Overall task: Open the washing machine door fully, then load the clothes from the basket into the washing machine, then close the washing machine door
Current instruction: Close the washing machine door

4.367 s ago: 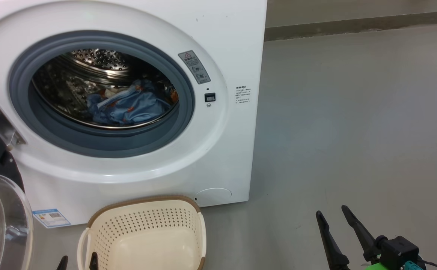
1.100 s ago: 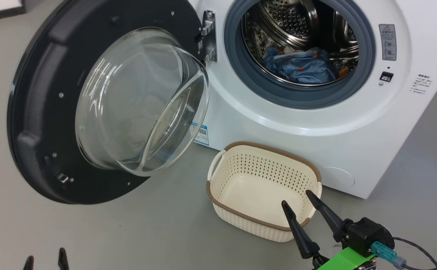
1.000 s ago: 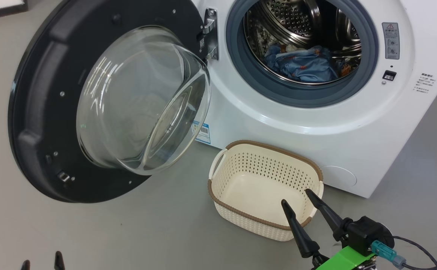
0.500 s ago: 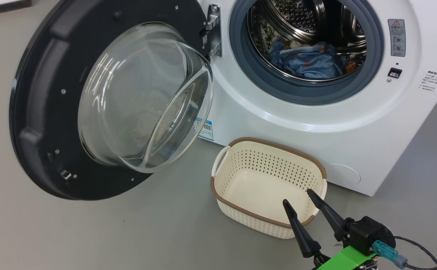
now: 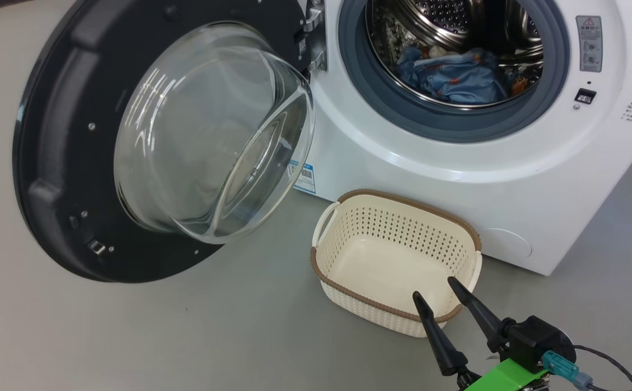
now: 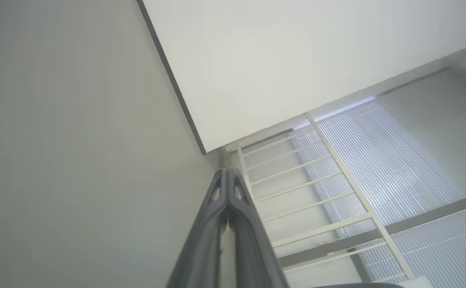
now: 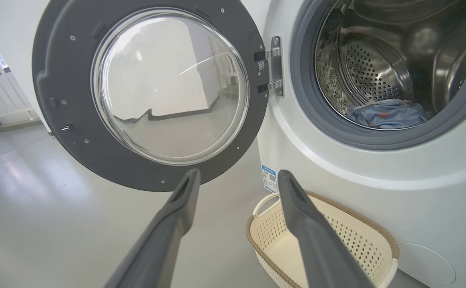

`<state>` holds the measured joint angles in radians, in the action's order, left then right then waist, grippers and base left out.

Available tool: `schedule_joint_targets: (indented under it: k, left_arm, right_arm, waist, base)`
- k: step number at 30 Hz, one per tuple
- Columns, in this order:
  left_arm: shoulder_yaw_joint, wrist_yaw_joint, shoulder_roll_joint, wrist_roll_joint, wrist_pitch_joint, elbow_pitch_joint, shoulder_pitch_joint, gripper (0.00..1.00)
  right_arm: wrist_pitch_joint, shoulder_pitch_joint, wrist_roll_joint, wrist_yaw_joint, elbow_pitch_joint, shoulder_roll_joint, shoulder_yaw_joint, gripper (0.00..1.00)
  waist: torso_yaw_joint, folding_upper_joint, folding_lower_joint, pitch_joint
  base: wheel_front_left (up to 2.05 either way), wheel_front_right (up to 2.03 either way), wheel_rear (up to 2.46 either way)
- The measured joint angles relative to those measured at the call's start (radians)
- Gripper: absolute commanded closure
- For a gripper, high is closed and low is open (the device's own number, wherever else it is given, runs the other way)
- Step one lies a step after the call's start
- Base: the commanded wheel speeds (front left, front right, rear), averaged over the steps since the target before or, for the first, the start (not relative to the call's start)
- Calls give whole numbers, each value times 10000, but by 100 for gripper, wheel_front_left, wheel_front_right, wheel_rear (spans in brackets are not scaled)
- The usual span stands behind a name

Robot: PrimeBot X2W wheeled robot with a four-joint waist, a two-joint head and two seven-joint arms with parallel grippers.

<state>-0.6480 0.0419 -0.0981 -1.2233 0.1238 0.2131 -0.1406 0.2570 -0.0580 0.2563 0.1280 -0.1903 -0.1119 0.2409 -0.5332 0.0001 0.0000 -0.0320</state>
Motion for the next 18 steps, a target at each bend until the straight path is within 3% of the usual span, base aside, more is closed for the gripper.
schedule_joint_targets:
  k: [7, 18]
  left_arm:
    - [-385, -167, -1388, -1244, -1120, 1494, -1902, 100]
    - [-443, 84, -2347, -1730, -1267, 4165, -4016, 100]
  right_arm:
    - [0, -2, -13, 0, 21, -211, 10, 0]
    - [0, 244, -157, 0, 67, -527, -58, 0]
  waist:
    - [-30, 0, 1, -426]
    - [313, 0, 0, -729]
  base:
    - [0, 0, 0]
    - [0, 0, 0]
